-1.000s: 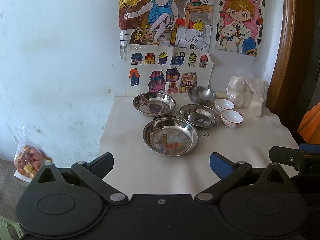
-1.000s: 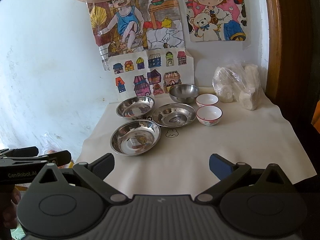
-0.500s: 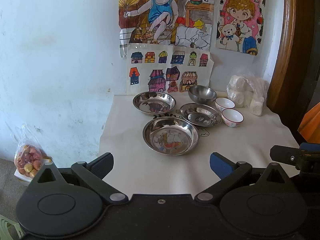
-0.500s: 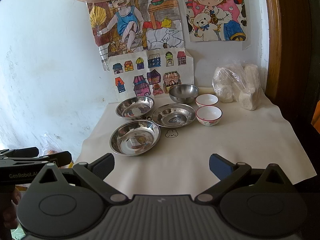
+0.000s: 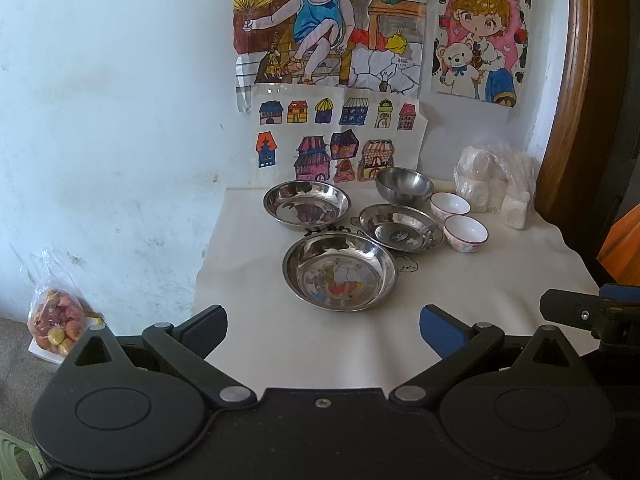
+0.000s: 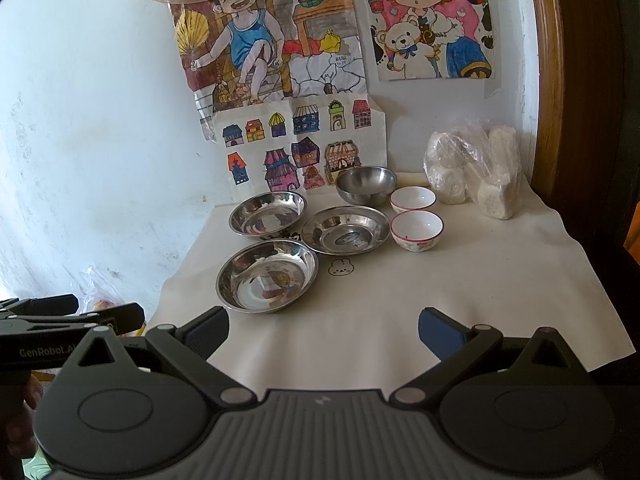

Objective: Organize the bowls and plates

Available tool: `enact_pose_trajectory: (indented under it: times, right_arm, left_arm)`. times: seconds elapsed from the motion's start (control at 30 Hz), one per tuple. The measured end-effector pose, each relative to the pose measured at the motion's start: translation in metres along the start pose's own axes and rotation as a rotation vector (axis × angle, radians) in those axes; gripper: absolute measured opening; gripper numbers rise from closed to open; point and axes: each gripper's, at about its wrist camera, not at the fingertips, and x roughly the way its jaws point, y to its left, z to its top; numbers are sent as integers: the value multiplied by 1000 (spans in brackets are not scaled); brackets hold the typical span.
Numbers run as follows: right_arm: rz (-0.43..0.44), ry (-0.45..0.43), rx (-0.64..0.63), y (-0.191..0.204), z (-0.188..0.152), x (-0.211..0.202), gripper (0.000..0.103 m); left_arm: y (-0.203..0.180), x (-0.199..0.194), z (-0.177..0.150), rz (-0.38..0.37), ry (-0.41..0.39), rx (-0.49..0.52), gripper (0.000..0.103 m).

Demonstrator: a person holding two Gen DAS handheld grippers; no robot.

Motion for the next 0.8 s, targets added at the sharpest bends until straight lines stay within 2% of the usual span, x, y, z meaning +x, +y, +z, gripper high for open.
enact_pose_trajectory:
  times: [0.43,0.8]
  right_arm:
    - [12,37,8,-10,5,18,103]
    - [41,97,1,-31,16,49,103]
  left_arm:
    - [-7,21,11,10,54,5,102]
    - [-23,54,24,9,130,-3,102]
